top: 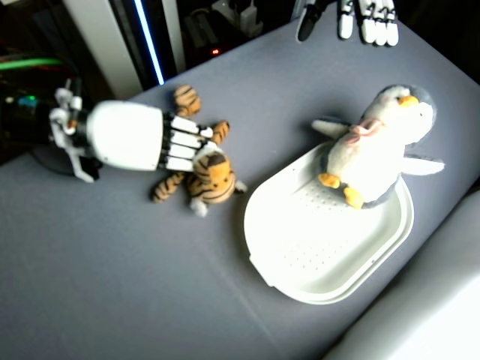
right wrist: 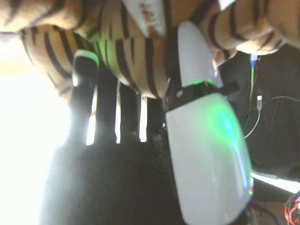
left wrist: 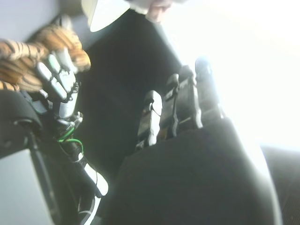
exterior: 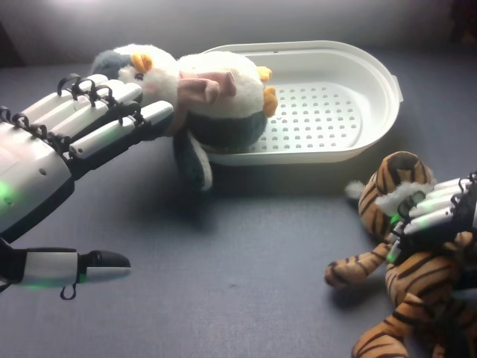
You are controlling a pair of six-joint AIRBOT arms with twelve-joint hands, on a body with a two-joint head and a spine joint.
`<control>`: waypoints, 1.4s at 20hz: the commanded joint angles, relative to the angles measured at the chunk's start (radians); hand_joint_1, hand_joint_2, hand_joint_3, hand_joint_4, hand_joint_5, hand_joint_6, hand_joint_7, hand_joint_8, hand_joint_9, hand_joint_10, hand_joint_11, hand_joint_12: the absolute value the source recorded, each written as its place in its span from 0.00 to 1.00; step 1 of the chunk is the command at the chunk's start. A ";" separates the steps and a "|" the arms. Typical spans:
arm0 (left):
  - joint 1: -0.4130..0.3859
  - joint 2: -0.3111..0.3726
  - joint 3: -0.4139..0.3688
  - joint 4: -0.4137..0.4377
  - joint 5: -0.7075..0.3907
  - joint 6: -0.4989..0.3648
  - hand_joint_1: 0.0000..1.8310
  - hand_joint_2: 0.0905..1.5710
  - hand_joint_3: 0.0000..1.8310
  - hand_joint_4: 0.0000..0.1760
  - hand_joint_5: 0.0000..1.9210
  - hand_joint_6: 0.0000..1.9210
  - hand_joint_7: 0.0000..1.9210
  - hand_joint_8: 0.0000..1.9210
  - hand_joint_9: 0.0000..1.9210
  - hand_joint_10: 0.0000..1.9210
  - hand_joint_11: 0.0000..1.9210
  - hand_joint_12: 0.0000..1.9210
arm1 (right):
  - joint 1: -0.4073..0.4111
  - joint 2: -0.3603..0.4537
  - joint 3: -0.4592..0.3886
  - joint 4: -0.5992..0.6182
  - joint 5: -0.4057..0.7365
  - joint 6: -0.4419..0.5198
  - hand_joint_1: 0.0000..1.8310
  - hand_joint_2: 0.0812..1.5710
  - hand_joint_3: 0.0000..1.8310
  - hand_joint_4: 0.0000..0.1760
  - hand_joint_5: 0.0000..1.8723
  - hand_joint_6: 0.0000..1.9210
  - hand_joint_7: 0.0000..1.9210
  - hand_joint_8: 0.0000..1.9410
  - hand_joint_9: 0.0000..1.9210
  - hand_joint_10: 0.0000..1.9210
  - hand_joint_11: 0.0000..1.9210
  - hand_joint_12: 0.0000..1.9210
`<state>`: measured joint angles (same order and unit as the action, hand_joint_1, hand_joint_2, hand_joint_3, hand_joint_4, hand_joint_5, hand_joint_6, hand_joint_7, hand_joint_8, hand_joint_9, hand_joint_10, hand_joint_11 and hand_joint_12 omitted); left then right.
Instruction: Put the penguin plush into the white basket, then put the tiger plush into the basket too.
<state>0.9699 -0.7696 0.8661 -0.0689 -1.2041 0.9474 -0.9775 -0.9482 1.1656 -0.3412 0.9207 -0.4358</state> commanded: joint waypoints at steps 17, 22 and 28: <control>0.024 -0.012 0.010 -0.023 -0.148 -0.014 0.45 0.52 0.00 0.86 0.02 0.00 0.00 0.00 0.00 0.00 0.00 0.00 | 0.434 -0.127 0.203 0.252 0.074 -0.192 0.80 0.69 0.00 0.00 0.58 0.39 0.48 0.47 0.48 0.61 0.39 0.76; 0.015 -0.027 0.017 -0.014 -0.140 -0.014 0.45 0.52 0.00 0.82 0.02 0.00 0.00 0.00 0.00 0.00 0.00 0.00 | 0.489 -0.184 0.285 0.243 -0.086 -0.192 0.43 0.67 0.00 0.67 0.23 0.04 0.19 0.08 0.16 0.11 0.03 0.51; 0.026 -0.030 0.014 -0.031 -0.162 -0.014 0.43 0.53 0.00 0.63 0.02 0.00 0.00 0.00 0.00 0.00 0.00 0.00 | 0.450 -0.166 0.243 0.243 -0.037 -0.134 0.33 0.67 0.00 0.83 0.11 0.01 0.07 0.00 0.03 0.00 0.00 0.09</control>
<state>1.0027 -0.7959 0.8795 -0.0948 -1.2304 0.9371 -0.5430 -1.1191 1.4017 -0.1131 0.7589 -0.5648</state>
